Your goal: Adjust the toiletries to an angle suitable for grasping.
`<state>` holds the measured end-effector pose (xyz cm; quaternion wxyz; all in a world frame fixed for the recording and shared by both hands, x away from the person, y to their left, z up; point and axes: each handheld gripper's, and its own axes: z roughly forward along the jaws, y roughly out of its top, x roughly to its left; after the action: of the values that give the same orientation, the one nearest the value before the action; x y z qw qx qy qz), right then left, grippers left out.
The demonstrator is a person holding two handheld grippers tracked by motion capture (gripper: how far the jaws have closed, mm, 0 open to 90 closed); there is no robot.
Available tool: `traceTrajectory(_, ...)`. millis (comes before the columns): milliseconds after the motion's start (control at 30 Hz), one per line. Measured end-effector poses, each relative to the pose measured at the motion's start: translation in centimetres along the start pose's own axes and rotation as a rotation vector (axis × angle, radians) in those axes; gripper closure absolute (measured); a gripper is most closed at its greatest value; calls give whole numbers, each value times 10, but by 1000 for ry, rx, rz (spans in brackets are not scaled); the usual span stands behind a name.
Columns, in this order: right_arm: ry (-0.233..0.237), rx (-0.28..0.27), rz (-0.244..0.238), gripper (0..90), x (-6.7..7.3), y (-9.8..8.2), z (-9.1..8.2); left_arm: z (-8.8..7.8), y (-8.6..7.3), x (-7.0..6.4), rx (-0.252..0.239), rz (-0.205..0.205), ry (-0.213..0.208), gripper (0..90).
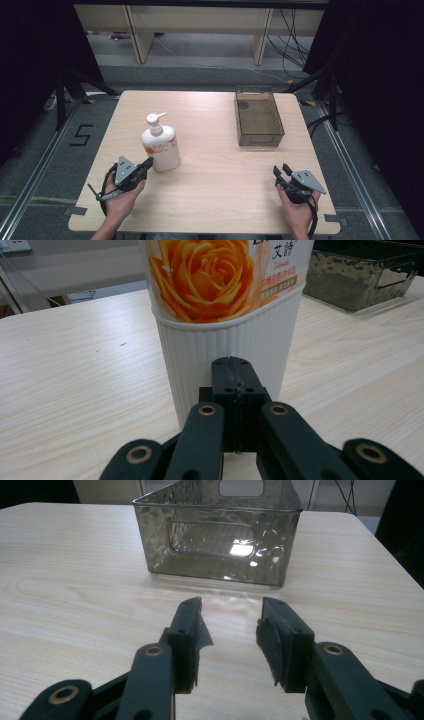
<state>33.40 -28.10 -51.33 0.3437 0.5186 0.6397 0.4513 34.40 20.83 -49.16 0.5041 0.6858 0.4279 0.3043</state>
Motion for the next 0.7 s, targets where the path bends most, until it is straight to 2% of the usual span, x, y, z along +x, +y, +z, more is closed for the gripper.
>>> traceTrajectory(100, -1, 1, 1, 604, 0, 0, 0, 1, 0, 1, -2, -1, -3, 899)
traceTrajectory(167, 1, -7, -7, 578, 0, 0, 0, 0, -1, 2, 5, 0, 3, 899)
traceTrajectory(200, 17, -11, 6, 541, 1, 0, 0, 0, -2, 3, 0, -3, 0, 898)
traceTrajectory(233, 17, -11, 6, 541, 1, 0, 0, 0, -2, 3, 0, -3, 0, 898)
traceTrajectory(267, 0, -35, -10, 524, 1, -1, 1, 0, -3, 3, -11, -3, -7, 898)
traceTrajectory(300, 8, -15, 6, 508, 4, 0, -2, -1, -4, 4, -14, 1, -10, 898)
traceTrajectory(333, 45, -45, 7, 488, 10, 1, 0, -4, -6, 5, -26, -2, -14, 890)
traceTrajectory(367, 49, -38, 19, 471, 17, 4, -3, -4, -6, 5, -26, -2, -14, 859)
traceTrajectory(400, 49, -38, 19, 471, 17, 4, -3, -5, -8, 7, -45, 1, -18, 859)
traceTrajectory(433, 59, -39, -4, 452, 23, 8, -5, -8, -12, 9, -49, 3, -21, 833)
traceTrajectory(467, 95, -81, -12, 443, 34, 14, -5, -8, -15, 11, -55, 3, -23, 788)
traceTrajectory(533, 117, -99, -49, 426, 47, 22, -5, -8, -21, 14, -60, 5, -21, 719)
traceTrajectory(567, 152, -118, -68, 417, 64, 30, -4, -9, -26, 18, -44, 4, -13, 643)
traceTrajectory(600, 159, -128, -77, 413, 70, 32, -3, -9, -26, 18, -44, 4, -13, 619)
traceTrajectory(633, 159, -128, -77, 413, 70, 32, -3, -9, -28, 21, -45, 1, -7, 619)
traceTrajectory(667, 182, -160, -106, 405, 88, 42, 0, -9, -31, 24, -45, -4, -6, 558)
traceTrajectory(700, 200, -161, -102, 404, 94, 46, 1, -8, -34, 28, -52, -15, -3, 542)
